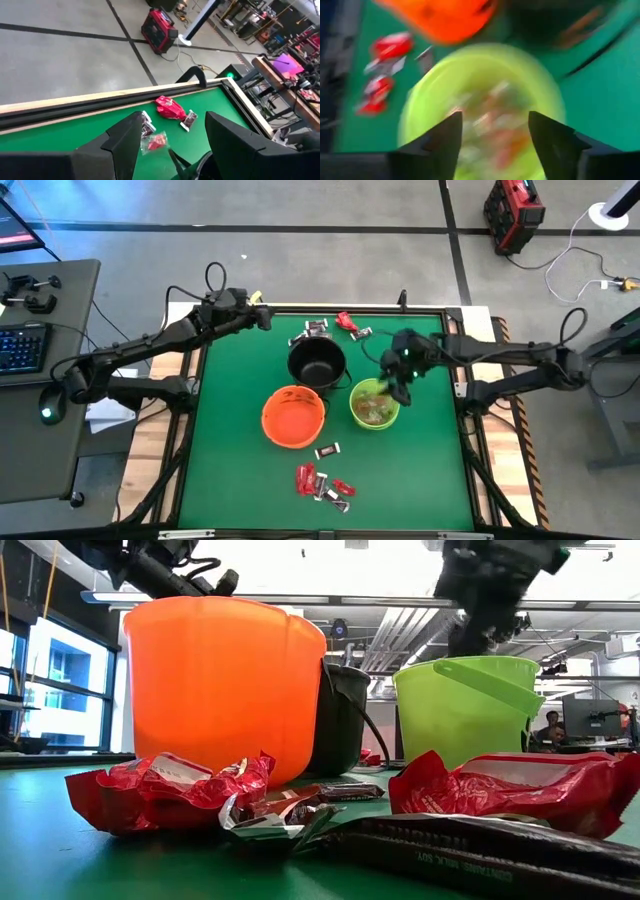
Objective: Sort candy by brand, put in halloween buckets
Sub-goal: Put the orange gummy into the green bucket
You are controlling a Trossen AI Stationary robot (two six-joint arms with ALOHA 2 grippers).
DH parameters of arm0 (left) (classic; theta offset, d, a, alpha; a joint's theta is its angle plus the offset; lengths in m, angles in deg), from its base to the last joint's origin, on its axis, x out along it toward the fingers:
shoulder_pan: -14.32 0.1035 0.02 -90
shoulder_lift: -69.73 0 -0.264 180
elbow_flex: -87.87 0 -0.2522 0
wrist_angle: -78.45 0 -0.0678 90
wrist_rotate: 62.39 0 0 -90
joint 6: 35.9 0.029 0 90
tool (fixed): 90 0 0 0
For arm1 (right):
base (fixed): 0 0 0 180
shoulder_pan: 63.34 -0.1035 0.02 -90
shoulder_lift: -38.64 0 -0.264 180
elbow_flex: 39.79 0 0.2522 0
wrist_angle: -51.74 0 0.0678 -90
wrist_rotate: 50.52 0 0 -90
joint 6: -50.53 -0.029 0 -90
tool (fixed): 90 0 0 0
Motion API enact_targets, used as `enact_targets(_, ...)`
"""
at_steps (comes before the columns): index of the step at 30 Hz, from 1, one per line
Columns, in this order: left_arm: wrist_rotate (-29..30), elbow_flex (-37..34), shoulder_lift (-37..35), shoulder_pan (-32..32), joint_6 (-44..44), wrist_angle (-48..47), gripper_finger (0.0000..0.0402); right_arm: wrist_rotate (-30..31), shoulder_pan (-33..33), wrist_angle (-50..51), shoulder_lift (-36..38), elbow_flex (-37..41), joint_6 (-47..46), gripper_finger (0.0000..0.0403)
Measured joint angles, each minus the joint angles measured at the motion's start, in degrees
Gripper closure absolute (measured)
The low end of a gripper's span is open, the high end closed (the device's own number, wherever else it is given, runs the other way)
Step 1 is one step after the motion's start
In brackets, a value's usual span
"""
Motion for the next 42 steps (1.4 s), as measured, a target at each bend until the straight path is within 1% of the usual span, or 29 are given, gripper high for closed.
enact_targets(3,-2.0,0.0,0.0,0.0,0.0,0.0,0.0194,10.0,3.8,-1.3,-1.7,-4.7,3.7,0.0164)
enact_targets(4,-2.7,0.0,0.0,0.0,-0.2,0.0,0.0194,11.3,6.0,-2.5,-2.6,-5.6,5.2,0.0163)
enact_targets(5,-3.1,0.0,0.0,-0.1,-0.7,0.0,0.0194,11.0,8.7,-4.3,-3.6,-6.0,6.6,0.0164)
enact_targets(6,-3.5,0.0,0.0,-0.1,-1.5,0.0,0.0194,9.1,11.8,-7.1,-4.6,-6.1,7.9,0.0165)
enact_targets(8,-3.8,0.0,0.0,-0.1,-3.3,0.1,0.0194,2.6,18.0,-14.7,-7.3,-5.3,8.4,0.0170)
enact_targets(10,-3.8,0.0,0.0,-0.1,-5.0,0.6,0.0194,-3.7,23.5,-22.1,-11.7,-4.0,5.6,0.0175)
enact_targets(12,-3.8,0.0,0.0,-0.1,-6.7,1.4,0.0194,-8.2,28.1,-27.0,-17.4,-4.0,-2.0,0.0180)
enact_targets(15,-3.4,0.0,0.0,-0.1,-8.6,2.9,0.0194,-13.3,31.6,-29.3,-26.3,-7.0,-17.6,0.0185)
enact_targets(16,-3.0,0.0,0.0,-0.1,-9.0,3.5,0.0194,-14.8,31.8,-29.4,-29.2,-8.5,-21.7,0.0186)
enact_targets(18,-1.6,0.0,0.0,-0.4,-9.6,4.0,0.0194,-17.1,31.5,-29.2,-34.8,-11.7,-26.8,0.0187)
enact_targets(21,0.3,0.0,0.0,-0.9,-10.8,3.9,0.0194,-18.9,30.2,-28.1,-41.2,-17.3,-29.1,0.0187)
enact_targets(23,0.5,0.0,0.0,-1.0,-11.6,3.9,0.0194,-18.4,29.6,-25.8,-44.2,-20.6,-28.9,0.0187)
enact_targets(27,0.6,0.0,0.0,-2.1,-11.3,3.9,0.0194,-13.5,28.5,-19.5,-49.2,-25.7,-27.8,0.0188)
enact_targets(29,0.6,0.0,0.0,-2.4,-10.5,3.9,0.0194,-12.6,27.9,-17.5,-51.0,-28.1,-27.5,0.0188)
enact_targets(33,1.4,0.0,0.0,-2.4,-9.6,3.8,0.0194,-10.8,26.2,-16.7,-54.1,-31.1,-28.4,0.0188)
enact_targets(37,1.7,0.0,0.0,-2.4,-9.6,3.9,0.0194,-7.7,24.6,-17.0,-55.0,-34.1,-28.8,0.0188)
enact_targets(42,1.6,0.0,0.0,-2.4,-8.7,3.8,0.0194,-1.5,23.3,-16.5,-55.9,-35.7,-29.6,0.0190)
